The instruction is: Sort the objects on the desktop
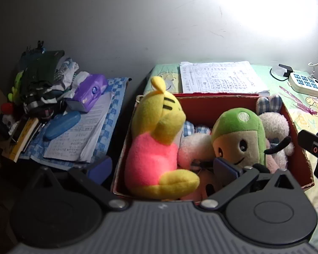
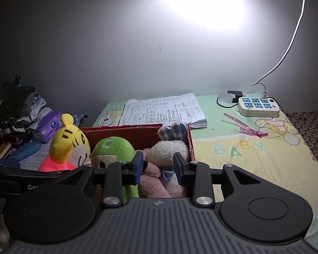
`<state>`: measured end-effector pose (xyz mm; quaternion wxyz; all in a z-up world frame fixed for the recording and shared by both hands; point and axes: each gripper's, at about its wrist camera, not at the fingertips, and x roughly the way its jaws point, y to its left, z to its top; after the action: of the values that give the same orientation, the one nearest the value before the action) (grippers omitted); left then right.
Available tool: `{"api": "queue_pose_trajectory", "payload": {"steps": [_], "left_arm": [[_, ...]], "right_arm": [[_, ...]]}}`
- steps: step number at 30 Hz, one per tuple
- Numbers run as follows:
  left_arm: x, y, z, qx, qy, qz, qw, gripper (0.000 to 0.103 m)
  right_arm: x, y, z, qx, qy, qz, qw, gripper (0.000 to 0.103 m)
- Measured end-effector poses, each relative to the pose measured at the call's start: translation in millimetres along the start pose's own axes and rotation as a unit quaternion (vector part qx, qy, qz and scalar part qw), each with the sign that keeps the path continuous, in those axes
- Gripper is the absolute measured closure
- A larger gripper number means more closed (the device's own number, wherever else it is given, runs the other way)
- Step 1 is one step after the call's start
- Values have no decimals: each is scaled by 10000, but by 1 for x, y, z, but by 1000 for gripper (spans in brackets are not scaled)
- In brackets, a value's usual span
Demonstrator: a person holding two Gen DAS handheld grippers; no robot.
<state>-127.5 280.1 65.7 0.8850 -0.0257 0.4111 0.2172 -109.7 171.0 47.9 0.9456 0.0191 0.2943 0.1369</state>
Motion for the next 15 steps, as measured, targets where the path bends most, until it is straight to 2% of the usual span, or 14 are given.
{"api": "queue_pose_trajectory", "payload": {"steps": [15], "left_arm": [[11, 1, 1, 21, 146, -123, 9998, 1]], "right_arm": [[10, 1, 1, -14, 97, 78, 9999, 69]]}}
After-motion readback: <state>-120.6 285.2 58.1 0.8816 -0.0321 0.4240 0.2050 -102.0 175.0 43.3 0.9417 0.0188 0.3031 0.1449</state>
